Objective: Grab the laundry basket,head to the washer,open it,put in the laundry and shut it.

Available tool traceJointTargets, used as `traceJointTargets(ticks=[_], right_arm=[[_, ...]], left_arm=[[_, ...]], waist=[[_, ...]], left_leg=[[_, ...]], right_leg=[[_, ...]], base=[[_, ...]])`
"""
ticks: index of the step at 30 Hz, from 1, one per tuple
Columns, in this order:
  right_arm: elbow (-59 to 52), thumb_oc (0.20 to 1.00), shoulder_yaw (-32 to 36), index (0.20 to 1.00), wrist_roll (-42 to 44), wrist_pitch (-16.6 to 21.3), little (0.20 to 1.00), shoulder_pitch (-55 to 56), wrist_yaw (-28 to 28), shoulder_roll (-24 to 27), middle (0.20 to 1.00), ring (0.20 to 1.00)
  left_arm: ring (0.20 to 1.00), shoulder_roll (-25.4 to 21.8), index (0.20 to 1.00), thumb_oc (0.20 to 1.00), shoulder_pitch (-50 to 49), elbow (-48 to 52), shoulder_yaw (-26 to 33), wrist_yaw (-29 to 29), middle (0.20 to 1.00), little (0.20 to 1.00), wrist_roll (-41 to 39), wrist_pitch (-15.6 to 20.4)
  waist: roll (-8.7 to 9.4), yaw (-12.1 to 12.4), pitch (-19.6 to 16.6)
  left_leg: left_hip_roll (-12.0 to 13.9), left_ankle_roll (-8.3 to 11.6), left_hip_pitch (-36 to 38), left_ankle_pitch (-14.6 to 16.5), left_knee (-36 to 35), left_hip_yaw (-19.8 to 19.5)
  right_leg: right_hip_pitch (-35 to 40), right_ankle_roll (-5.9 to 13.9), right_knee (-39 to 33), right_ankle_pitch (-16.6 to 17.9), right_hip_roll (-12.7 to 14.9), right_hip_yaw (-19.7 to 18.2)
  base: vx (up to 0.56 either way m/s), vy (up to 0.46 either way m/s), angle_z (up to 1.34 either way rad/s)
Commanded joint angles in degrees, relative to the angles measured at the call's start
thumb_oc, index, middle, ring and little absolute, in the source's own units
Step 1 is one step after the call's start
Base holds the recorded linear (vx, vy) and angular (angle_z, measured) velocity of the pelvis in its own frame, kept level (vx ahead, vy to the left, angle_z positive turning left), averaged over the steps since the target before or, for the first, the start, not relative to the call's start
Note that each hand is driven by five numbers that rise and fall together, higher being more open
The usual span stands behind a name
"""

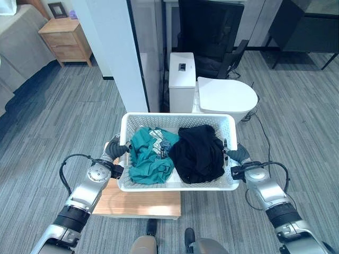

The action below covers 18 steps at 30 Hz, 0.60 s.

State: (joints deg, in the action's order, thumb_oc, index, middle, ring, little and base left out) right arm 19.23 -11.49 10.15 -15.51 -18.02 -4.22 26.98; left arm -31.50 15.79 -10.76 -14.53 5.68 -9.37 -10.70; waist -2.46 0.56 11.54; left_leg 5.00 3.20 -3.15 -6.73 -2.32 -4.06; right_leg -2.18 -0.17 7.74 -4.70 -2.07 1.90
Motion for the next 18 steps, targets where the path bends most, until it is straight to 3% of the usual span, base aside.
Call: traceJointTargets(ticks=[1,8,9,11,12,13,14,15,16,17,18], right_arm=[[-4.52,0.2,0.07,0.2,-0.08,5.19,0.2,-3.69,0.38,0.6,0.2,0.2],[-6.12,0.2,-0.29,0.2,1.52,5.33,0.2,-4.01,1.15,2.75,0.2,0.2],[-6.18,0.2,-0.08,0.2,1.54,5.29,0.2,-4.09,1.16,2.89,0.2,0.2],[-7.34,0.2,0.81,0.2,1.27,5.25,0.2,-3.47,0.7,3.83,0.2,0.2],[-8.09,0.2,1.15,0.2,0.16,5.08,0.2,-4.74,0.22,4.19,0.2,0.2],[-8.07,0.2,1.19,0.2,0.16,5.06,0.2,-4.75,0.22,4.21,0.2,0.2],[-7.85,0.2,0.48,0.2,-0.48,4.77,0.2,-6.47,-0.19,4.07,0.2,0.2],[-7.82,0.2,0.52,0.2,-0.48,4.76,0.2,-6.6,-0.2,4.06,0.2,0.2],[-7.95,0.2,0.28,0.2,-0.69,4.96,0.2,-7.41,-0.93,3.92,0.2,0.2],[-8.77,0.2,-0.03,0.2,-0.93,5.34,0.2,-7.37,-1.0,3.27,0.2,0.2],[-8.75,0.2,-0.21,0.2,-1.17,5.48,0.2,-7.61,-0.9,2.88,0.2,0.2]], left_arm=[[0.2,1.07,0.2,0.2,4.04,-0.66,-3.68,-3.34,0.2,0.2,3.0,4.21],[0.2,5.99,0.2,0.2,16.89,-9.6,-12.14,-2.5,0.2,0.2,3.16,5.53],[0.2,6.25,0.2,0.2,17.44,-10.16,-12.36,-2.4,0.2,0.2,3.1,5.8],[0.2,9.05,0.2,0.2,22.14,-14.06,-15.42,-2.42,0.2,0.2,2.66,5.95],[0.2,11.43,0.2,0.2,26.15,-19.23,-17.33,-1.4,0.2,0.2,2.87,6.39],[0.2,11.5,0.2,0.2,26.23,-19.36,-17.38,-1.4,0.2,0.2,2.85,6.46],[0.2,12.46,0.2,0.2,28.81,-22.75,-18.99,-1.39,0.2,0.2,3.05,6.65],[0.2,12.5,0.2,0.2,29.04,-22.97,-19.02,-1.37,0.2,0.2,3.03,6.78],[0.2,12.25,0.2,0.2,30.34,-24.49,-19.6,-0.85,0.2,0.2,2.82,6.93],[0.2,11.36,0.2,0.2,31.57,-25.91,-19.93,-0.21,0.2,0.2,2.16,6.45],[0.2,10.39,0.2,0.2,32.05,-25.78,-19.74,-0.15,0.2,0.2,1.86,6.2]], waist=[[1.43,0.23,-5.28],[-0.69,-3.09,-5.71],[-0.64,-2.77,-5.37],[-1.28,-4.76,-4.89],[-2.34,-6.06,-4.04],[-2.41,-5.86,-4.13],[-2.78,-6.48,-3.46],[-2.64,-6.03,-3.59],[-2.72,-5.57,-2.74],[-2.98,-4.63,-1.84],[-2.81,-4.24,-1.9]], left_leg=[[1.46,-0.12,-0.89,9.14,7.81,0.23],[-2.97,-1.64,1.3,15.56,13.34,-2.39],[-3.1,-1.68,1.07,15.3,13.67,-2.19],[-4.11,-2.4,1.98,16.33,14.18,-0.47],[-5.56,-3.95,3.78,17.2,12.54,2.5],[-5.54,-4.02,4.02,17.47,12.31,2.61],[-6.64,-5.46,4.49,17.6,10.41,6.06],[-6.73,-5.46,4.24,17.24,10.2,6.52],[-6.21,-6.05,4.02,16.79,9.49,8.67],[-5.61,-6.8,3.1,15.74,9.0,11.36],[-5.46,-7.3,2.78,15.22,9.03,12.86]], right_leg=[[1.57,1.75,-4.97,-0.1,2.32,0.21],[0.37,3.43,-0.82,0.28,3.93,-6.33],[0.07,3.49,-0.51,0.49,4.02,-6.56],[-0.83,4.35,1.74,0.47,5.0,-7.7],[-3.02,6.47,2.81,1.53,6.54,-10.47],[-2.93,6.52,2.78,1.24,6.52,-10.58],[-6.09,8.86,2.49,3.6,8.16,-11.26],[-6.57,8.91,2.39,3.99,8.16,-11.77],[-8.67,8.98,3.96,3.52,8.54,-9.35],[-8.88,7.73,9.47,1.15,10.62,0.83],[-8.01,6.95,12.8,-0.14,11.86,5.42]], base=[[-0.04,0.081,-0.23],[-0.04,0.182,-0.42],[-0.08,0.21,-0.65],[-0.13,0.351,-0.52],[-0.11,0.381,-0.31],[-0.22,0.486,-0.61],[-0.13,0.216,-1.03],[-0.27,0.262,-1.5],[-0.3,0.12,-1.72],[-0.35,0.147,-1.66],[-0.25,0.091,-1.34]])
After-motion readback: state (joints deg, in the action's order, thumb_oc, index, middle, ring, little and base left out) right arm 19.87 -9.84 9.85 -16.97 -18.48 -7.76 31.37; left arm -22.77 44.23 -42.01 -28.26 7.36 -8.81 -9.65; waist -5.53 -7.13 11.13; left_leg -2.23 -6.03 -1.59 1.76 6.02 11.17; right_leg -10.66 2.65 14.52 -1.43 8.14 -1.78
